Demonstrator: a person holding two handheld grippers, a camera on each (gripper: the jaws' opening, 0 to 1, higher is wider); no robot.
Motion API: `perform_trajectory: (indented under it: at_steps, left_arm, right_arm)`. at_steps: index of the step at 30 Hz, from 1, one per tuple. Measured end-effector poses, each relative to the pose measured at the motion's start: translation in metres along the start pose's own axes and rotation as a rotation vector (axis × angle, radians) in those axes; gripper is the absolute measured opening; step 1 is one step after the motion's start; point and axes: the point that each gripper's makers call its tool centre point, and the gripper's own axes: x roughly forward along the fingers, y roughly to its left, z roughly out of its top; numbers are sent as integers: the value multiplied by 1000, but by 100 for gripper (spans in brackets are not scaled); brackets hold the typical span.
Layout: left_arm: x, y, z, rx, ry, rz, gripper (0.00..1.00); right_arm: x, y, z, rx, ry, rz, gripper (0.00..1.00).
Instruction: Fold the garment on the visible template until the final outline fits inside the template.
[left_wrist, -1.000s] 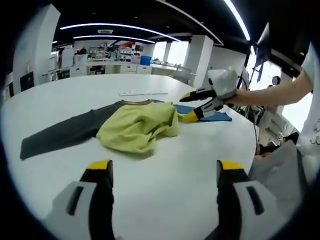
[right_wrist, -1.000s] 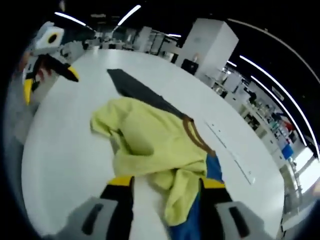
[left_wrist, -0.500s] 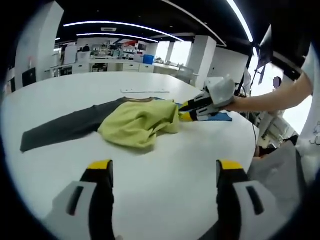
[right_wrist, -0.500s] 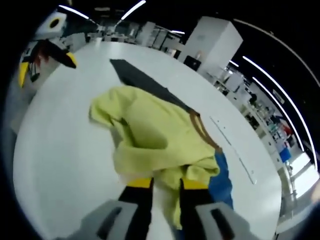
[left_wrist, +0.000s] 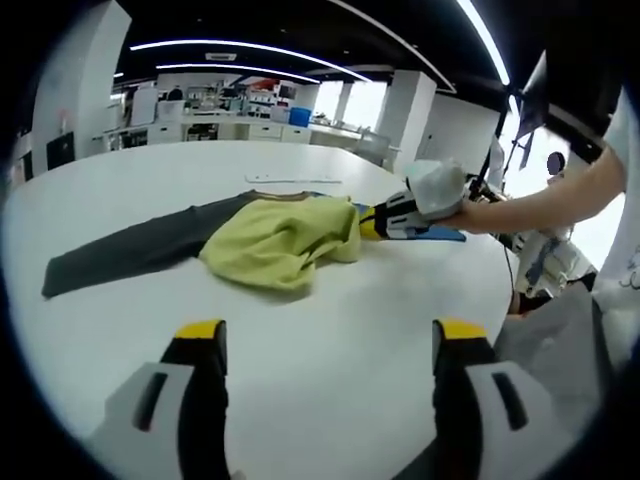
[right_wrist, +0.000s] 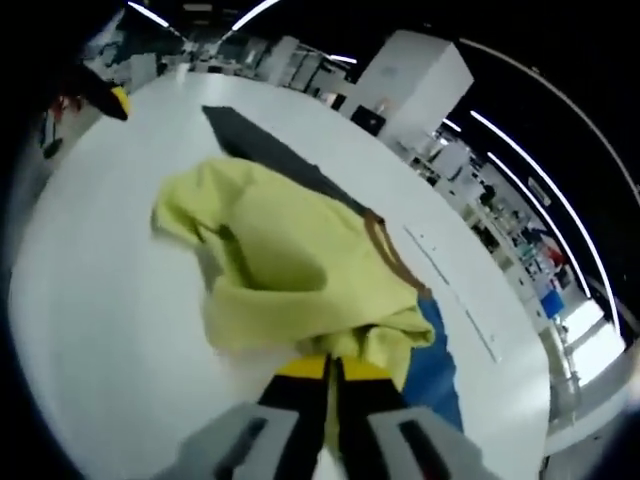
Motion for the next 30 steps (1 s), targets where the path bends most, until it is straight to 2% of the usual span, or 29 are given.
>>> perform_trajectory:
  at_steps: [5, 11, 18, 22, 28, 30]
  left_arm:
    - [3, -4, 0, 2, 0, -10, 81]
    - [6, -7, 0, 5, 2, -18, 80]
    - [8, -7, -2, 8, 10, -19, 78]
    - [9, -8, -5, 10, 17, -23, 77]
    - [12, -8, -5, 11, 18, -22, 73]
    - [13, -6, -5, 12, 17, -20, 71]
  right_arm:
    - [-13, 0, 4, 80, -20, 13, 0]
    - [-37, 4, 12, 255, -67, 50, 0]
    - [-62, 5, 5, 455, -103, 68, 0]
    - [-77, 5, 0, 466, -106, 68, 0]
    - [-101, 8, -6, 570, -127, 59, 0]
    - [-108, 9, -10, 579, -124, 53, 0]
